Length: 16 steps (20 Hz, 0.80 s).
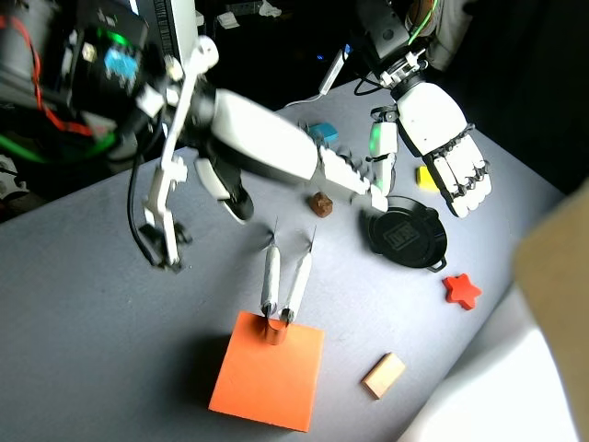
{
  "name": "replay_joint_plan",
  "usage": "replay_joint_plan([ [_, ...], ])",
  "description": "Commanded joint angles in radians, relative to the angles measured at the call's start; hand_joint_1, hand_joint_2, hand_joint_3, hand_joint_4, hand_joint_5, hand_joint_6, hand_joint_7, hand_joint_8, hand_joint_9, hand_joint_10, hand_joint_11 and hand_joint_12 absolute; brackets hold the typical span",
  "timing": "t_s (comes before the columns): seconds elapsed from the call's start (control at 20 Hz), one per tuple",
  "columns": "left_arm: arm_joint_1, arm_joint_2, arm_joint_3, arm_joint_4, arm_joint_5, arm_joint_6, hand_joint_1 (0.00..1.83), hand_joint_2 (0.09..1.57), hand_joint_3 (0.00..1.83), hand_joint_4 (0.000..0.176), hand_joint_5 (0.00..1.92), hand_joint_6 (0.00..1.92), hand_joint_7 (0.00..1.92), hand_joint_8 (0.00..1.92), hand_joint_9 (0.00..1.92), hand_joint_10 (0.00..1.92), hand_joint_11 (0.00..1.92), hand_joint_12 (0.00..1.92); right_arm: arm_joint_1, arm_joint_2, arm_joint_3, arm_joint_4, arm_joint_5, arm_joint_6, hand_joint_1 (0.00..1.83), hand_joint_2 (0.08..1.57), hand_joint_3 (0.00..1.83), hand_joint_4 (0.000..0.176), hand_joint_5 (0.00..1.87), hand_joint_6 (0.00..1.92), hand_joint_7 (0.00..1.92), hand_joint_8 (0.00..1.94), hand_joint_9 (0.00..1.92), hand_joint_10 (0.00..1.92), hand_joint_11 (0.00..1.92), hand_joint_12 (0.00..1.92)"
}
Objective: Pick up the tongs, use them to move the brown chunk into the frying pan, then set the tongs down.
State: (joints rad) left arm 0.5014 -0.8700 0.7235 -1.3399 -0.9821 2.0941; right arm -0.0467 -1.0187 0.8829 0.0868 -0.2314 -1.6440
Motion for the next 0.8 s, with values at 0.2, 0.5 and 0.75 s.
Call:
replay_joint_plan([
  [0.2,-0.017,0.005,0.004,0.073,-0.07,0.006,0.0,1.23,0.01,0.0,0.03,0.0,0.04,0.0,0.03,0.0,0.0,0.12,0.089,-0.049,0.022,-0.455,-0.136,0.603,1.04,0.86,0.0,0.0,0.0,0.0,0.0,0.0,0.0,0.0,0.0,0.0],
  [0.5,-0.055,-0.005,0.038,0.03,-0.011,0.039,0.0,1.24,0.0,0.0,0.02,0.0,0.05,0.0,0.05,0.0,0.0,0.17,0.088,-0.153,0.049,-0.652,-0.297,0.848,1.03,0.86,0.0,0.0,0.0,0.0,0.0,0.0,0.0,0.0,0.0,0.0],
  [0.75,-0.052,-0.004,0.034,0.026,-0.012,0.03,0.0,1.25,0.0,0.0,0.02,0.0,0.04,0.0,0.03,0.0,0.0,0.07,0.06,-0.198,0.1,-0.653,-0.305,0.839,1.08,0.85,0.0,0.0,0.0,0.0,0.0,0.0,0.0,0.0,0.0,0.0],
])
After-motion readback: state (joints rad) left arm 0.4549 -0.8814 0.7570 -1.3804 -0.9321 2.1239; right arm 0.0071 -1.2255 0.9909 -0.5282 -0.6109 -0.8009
